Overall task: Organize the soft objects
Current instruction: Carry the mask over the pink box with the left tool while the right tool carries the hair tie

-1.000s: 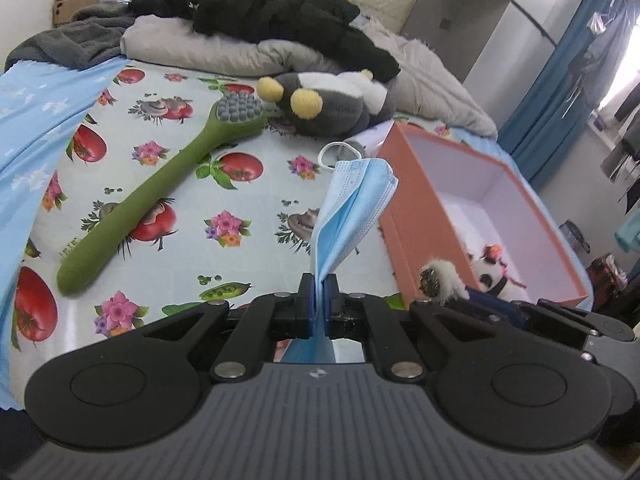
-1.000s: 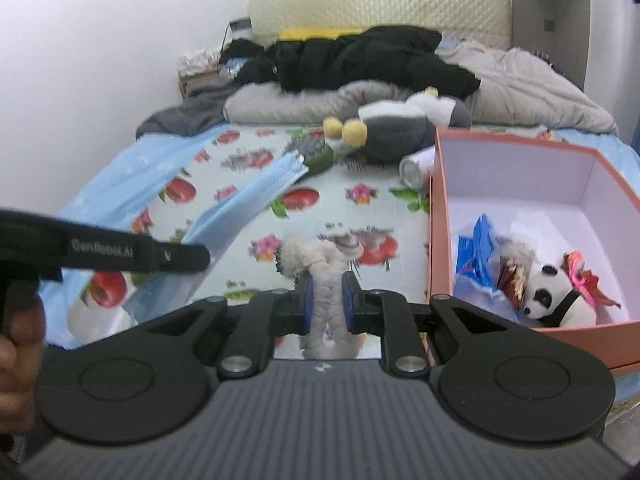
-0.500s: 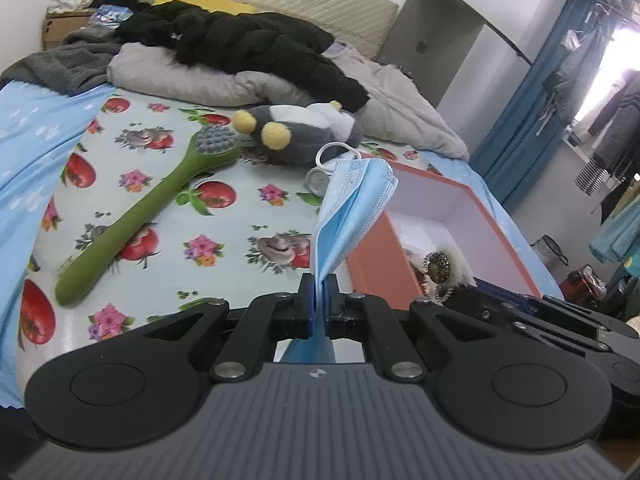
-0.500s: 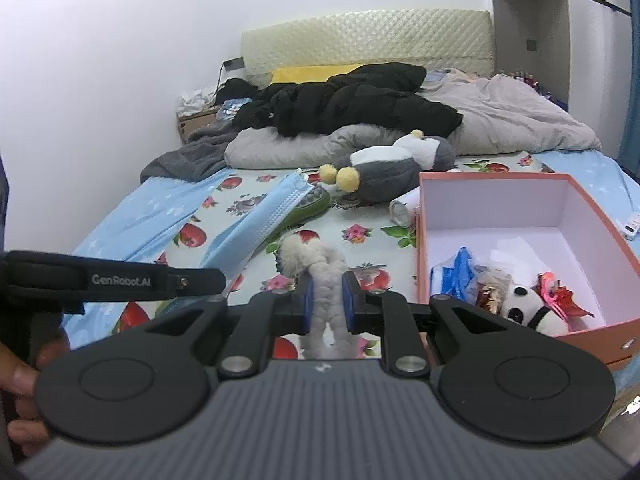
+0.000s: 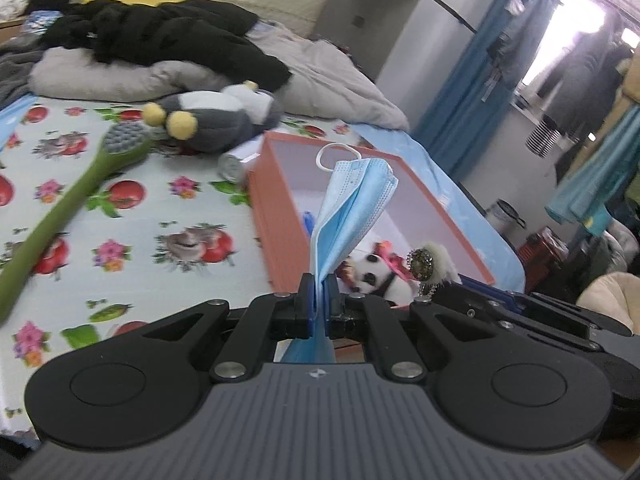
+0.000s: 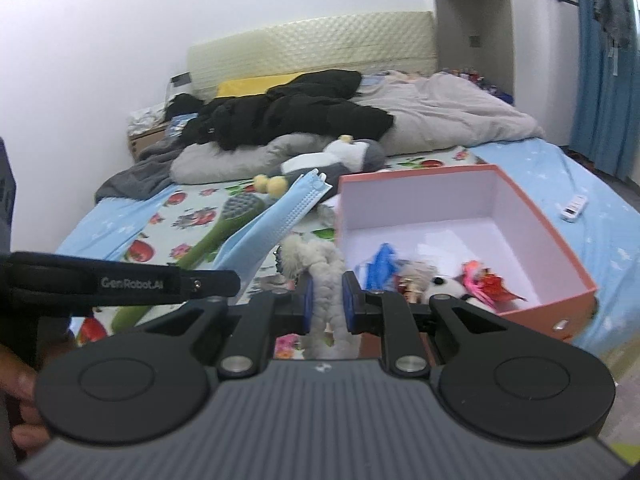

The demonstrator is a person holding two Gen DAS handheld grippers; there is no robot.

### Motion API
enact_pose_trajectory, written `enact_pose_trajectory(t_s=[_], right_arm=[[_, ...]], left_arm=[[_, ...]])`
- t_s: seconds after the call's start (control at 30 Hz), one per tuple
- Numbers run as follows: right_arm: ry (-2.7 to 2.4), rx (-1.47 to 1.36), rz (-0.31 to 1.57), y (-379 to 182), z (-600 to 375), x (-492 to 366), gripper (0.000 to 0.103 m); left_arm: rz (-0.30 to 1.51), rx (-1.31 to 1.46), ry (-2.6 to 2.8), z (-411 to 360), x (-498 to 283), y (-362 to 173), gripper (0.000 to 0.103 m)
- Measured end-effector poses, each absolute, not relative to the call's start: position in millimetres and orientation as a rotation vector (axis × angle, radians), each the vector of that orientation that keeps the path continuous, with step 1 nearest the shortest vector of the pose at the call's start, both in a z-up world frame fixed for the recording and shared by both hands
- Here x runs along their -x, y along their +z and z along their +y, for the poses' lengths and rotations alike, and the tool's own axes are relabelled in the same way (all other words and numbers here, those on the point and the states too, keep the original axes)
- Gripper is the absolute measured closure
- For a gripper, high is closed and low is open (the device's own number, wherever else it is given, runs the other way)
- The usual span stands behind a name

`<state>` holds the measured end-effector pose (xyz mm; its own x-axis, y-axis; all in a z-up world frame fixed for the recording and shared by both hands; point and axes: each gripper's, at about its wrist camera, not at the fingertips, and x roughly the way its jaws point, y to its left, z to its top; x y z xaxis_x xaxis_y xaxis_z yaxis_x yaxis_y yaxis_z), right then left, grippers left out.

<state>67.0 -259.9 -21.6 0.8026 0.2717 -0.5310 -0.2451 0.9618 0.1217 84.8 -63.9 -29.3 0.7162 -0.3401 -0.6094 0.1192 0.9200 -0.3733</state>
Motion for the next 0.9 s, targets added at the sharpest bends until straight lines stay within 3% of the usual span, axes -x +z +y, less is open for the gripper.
enact_pose_trajectory(t_s=[0.37,0.9], right_arm=[[0.169,-0.098,0.606,-28.8,-308.4,-94.2,0.084],[0.134,-0.137,0.699,-69.2,-343.2,-202.5,0.084]], left_arm=[[0.780,0.275,-0.395,-122.9,-139.7,-30.1,0.097],[0.872,0.210,-0.416,-168.1,-274.7,-62.0,0.097]])
